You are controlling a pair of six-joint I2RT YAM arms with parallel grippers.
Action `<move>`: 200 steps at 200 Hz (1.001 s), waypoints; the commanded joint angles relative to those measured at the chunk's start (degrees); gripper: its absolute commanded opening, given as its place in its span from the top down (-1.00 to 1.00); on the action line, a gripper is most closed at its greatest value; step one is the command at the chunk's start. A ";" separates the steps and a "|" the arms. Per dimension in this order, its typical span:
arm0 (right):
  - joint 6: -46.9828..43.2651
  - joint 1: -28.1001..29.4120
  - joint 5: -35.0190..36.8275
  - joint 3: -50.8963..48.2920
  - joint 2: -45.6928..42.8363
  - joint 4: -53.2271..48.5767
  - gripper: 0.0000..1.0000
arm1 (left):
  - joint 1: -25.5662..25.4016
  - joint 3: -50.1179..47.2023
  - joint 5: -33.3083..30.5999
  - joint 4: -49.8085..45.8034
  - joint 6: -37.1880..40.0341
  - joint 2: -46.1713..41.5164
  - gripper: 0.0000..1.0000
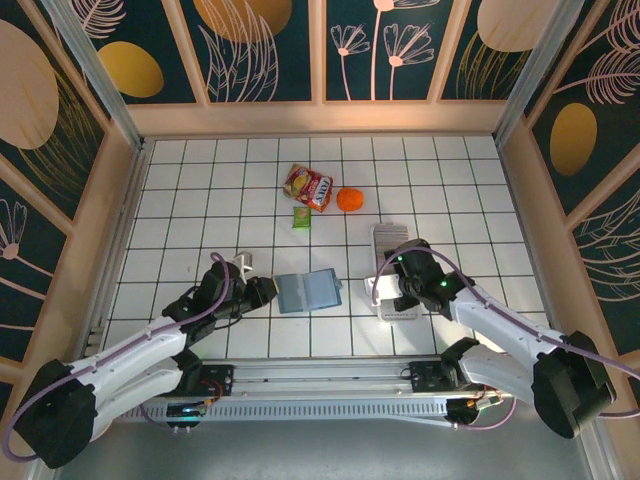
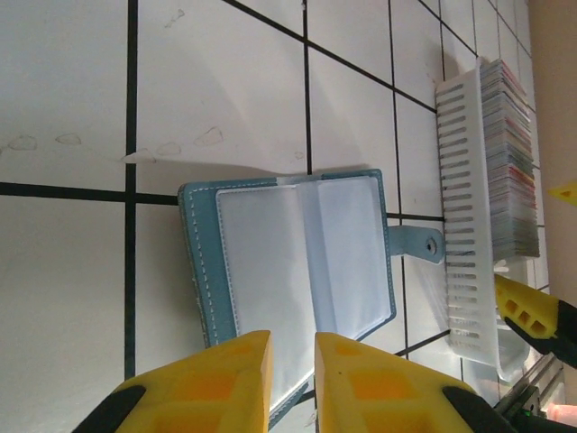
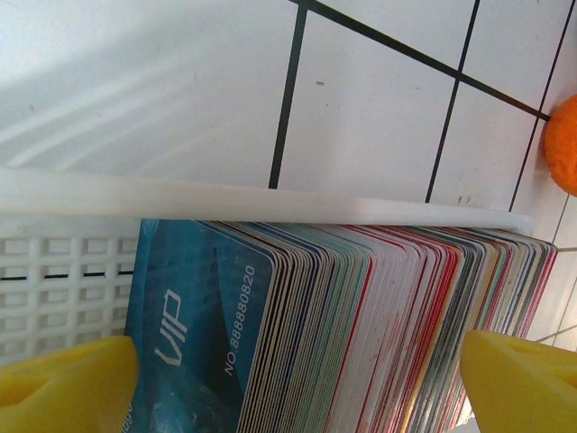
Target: Put the credit cards into the card holder
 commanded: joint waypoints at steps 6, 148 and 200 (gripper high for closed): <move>-1.11 -0.63 1.48 -0.38 0.66 2.27 -0.74 | 0.16 -0.66 0.58 0.97 -1.03 -0.76 0.61; -0.82 -0.57 2.01 2.17 -1.12 -2.76 0.14 | 0.19 -0.92 0.93 1.06 -1.13 -0.85 0.65; -0.64 -0.64 2.07 1.78 -2.07 -3.16 0.31 | 0.21 -0.92 1.08 1.48 -1.29 -0.19 0.66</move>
